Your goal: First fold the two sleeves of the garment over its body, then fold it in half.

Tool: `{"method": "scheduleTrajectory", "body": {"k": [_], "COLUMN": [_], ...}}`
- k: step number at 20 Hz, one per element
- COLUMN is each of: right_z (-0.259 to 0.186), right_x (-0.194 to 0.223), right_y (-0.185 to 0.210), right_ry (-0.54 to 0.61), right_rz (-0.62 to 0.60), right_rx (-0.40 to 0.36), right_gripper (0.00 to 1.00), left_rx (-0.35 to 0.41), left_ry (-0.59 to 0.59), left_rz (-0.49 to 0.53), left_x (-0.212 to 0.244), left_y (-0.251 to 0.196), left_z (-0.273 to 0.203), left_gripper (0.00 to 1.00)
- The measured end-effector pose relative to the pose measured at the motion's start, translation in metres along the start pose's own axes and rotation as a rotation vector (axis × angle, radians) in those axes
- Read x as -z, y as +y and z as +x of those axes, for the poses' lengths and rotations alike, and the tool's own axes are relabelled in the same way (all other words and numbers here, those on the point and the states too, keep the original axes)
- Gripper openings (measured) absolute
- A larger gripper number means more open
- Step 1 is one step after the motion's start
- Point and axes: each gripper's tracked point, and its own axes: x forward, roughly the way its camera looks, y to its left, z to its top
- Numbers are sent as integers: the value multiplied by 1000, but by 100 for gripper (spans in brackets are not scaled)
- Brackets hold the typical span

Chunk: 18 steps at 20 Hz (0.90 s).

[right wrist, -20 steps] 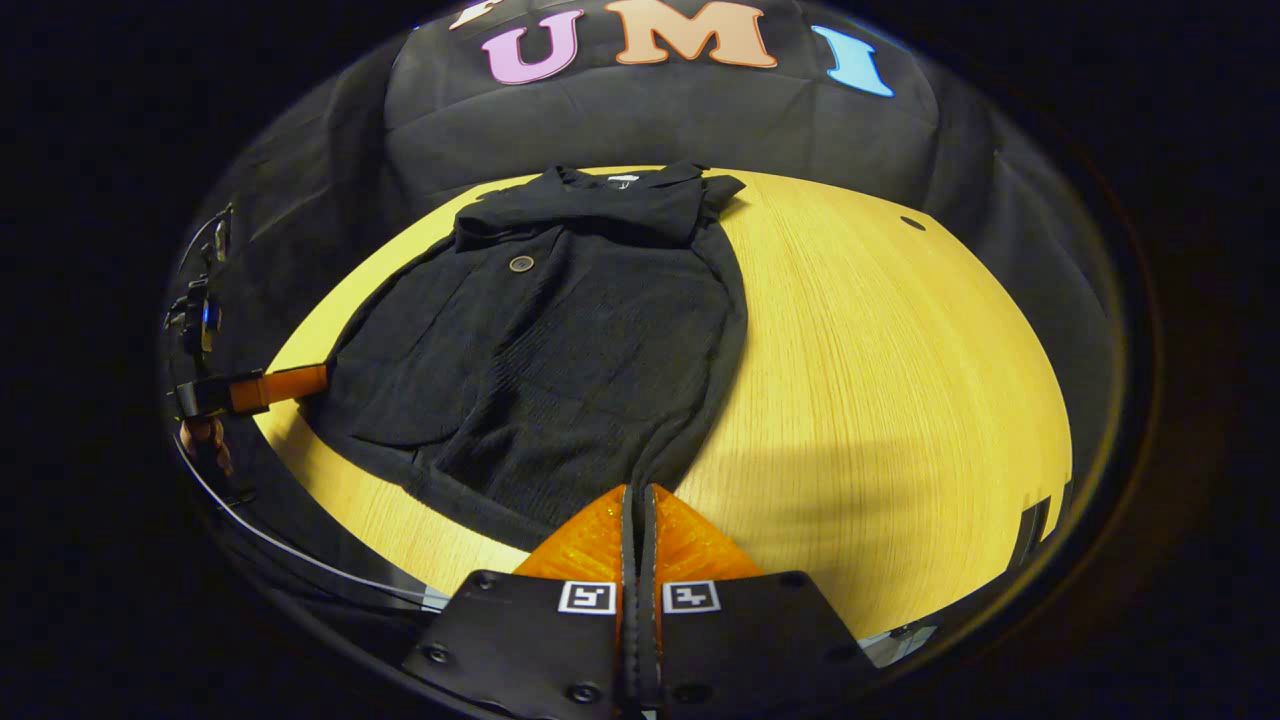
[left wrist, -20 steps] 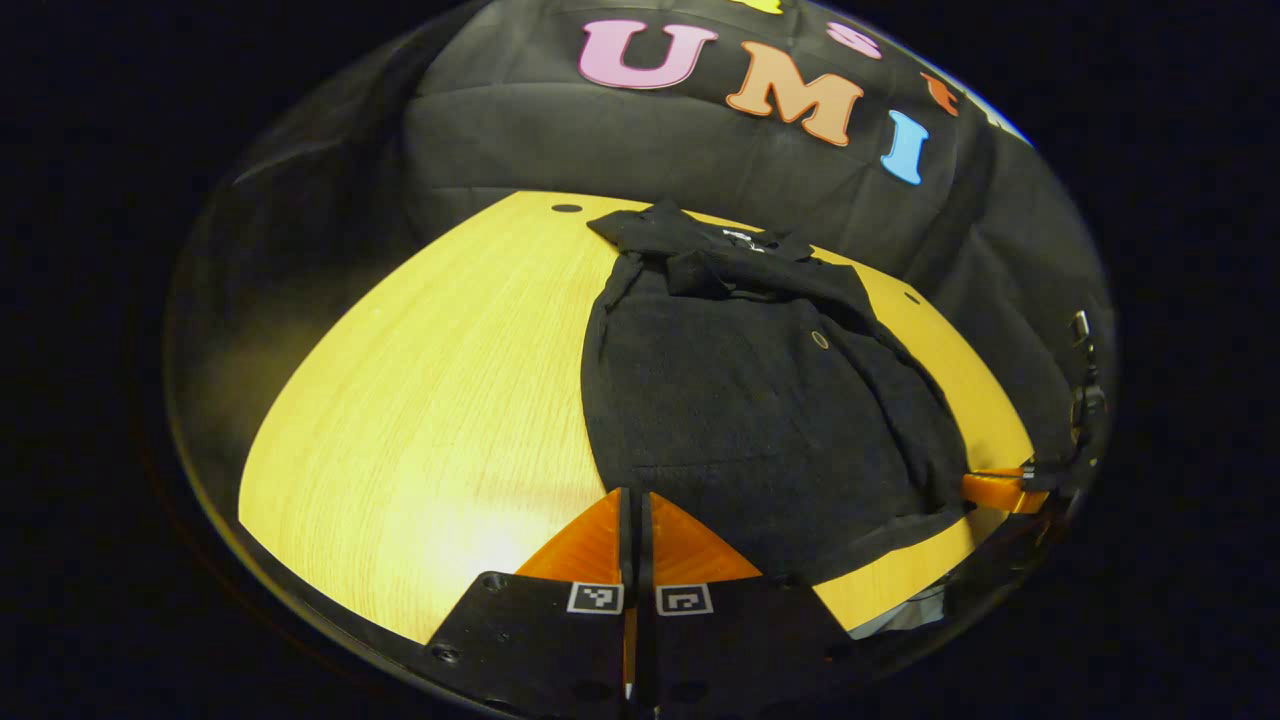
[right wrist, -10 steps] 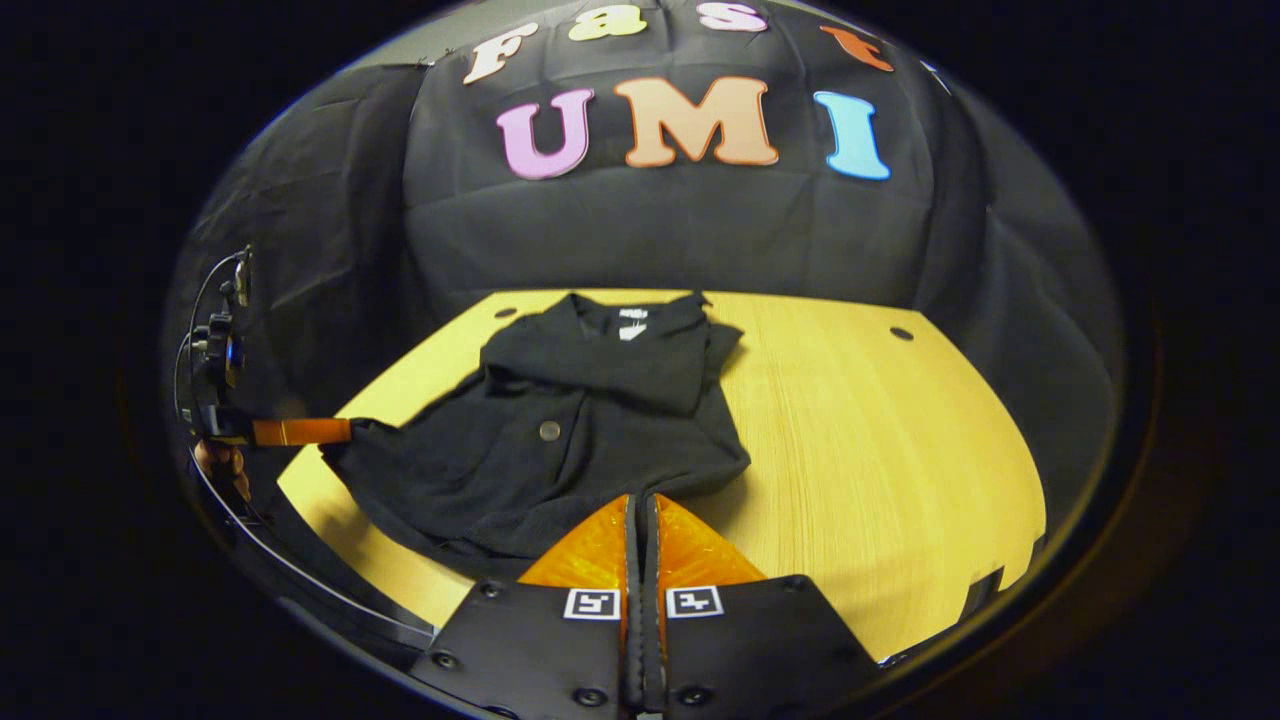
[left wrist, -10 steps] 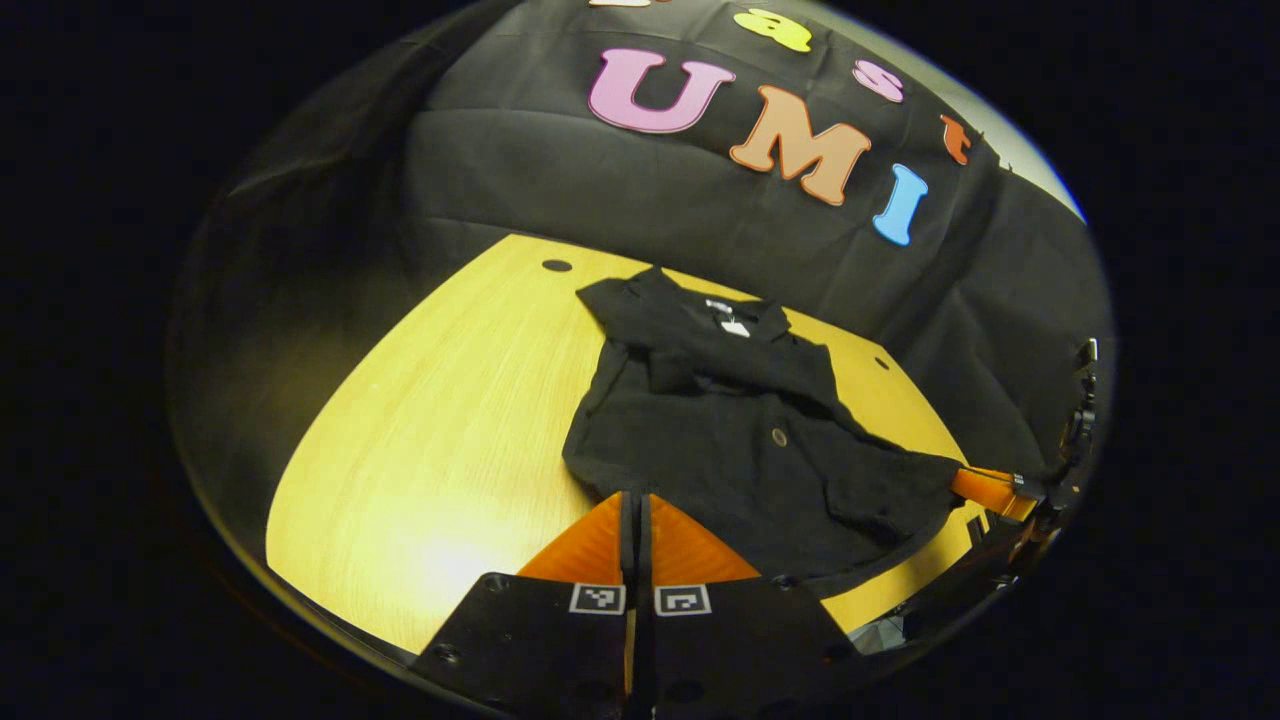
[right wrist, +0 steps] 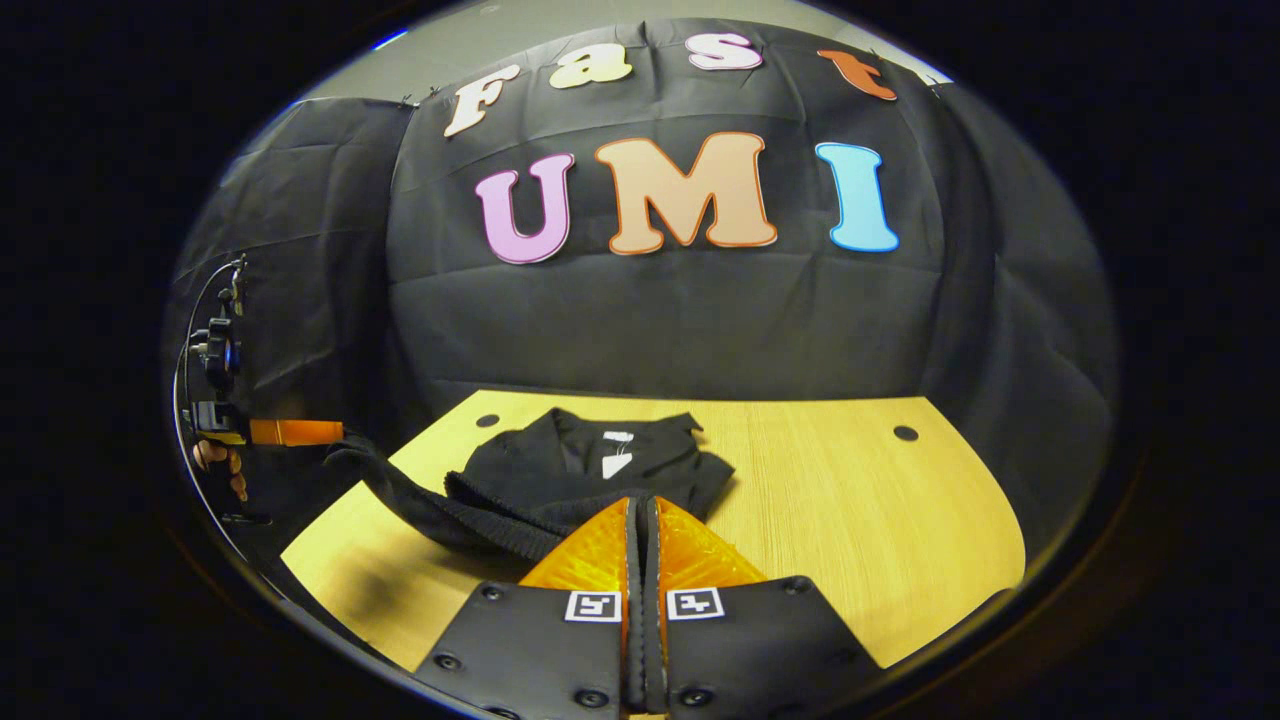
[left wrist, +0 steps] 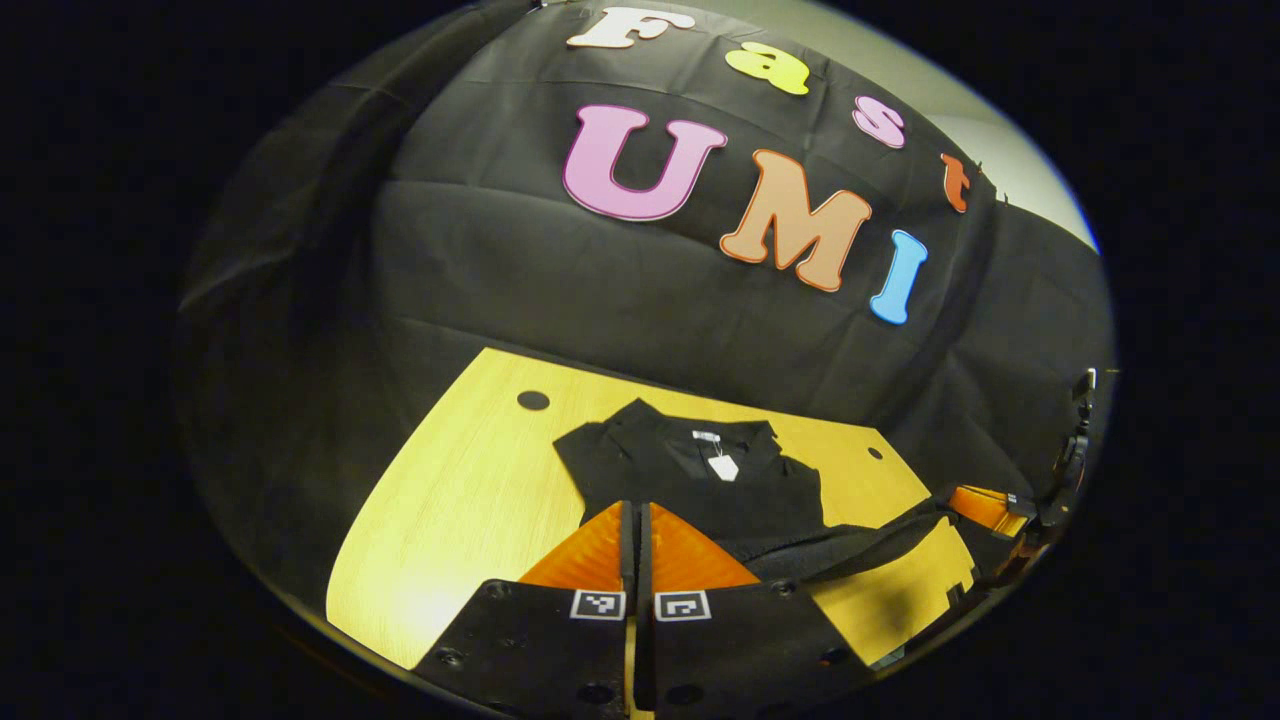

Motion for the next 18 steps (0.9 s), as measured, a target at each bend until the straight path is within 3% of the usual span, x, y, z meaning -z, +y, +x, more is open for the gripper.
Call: {"method": "scheduleTrajectory", "body": {"k": [10,18], "right_z": [111,209], "right_x": [-71,-84], "right_y": [-29,-49], "right_ry": [-45,-4], "right_rz": [-40,-17], "right_rx": [-6,-20], "right_gripper": [2,2], "left_rx": [-49,-88], "left_ry": [-65,-23], "left_rz": [108,146], "left_x": [-66,-64], "left_y": [2,8], "left_z": [115,198], "left_gripper": [0,0]}}
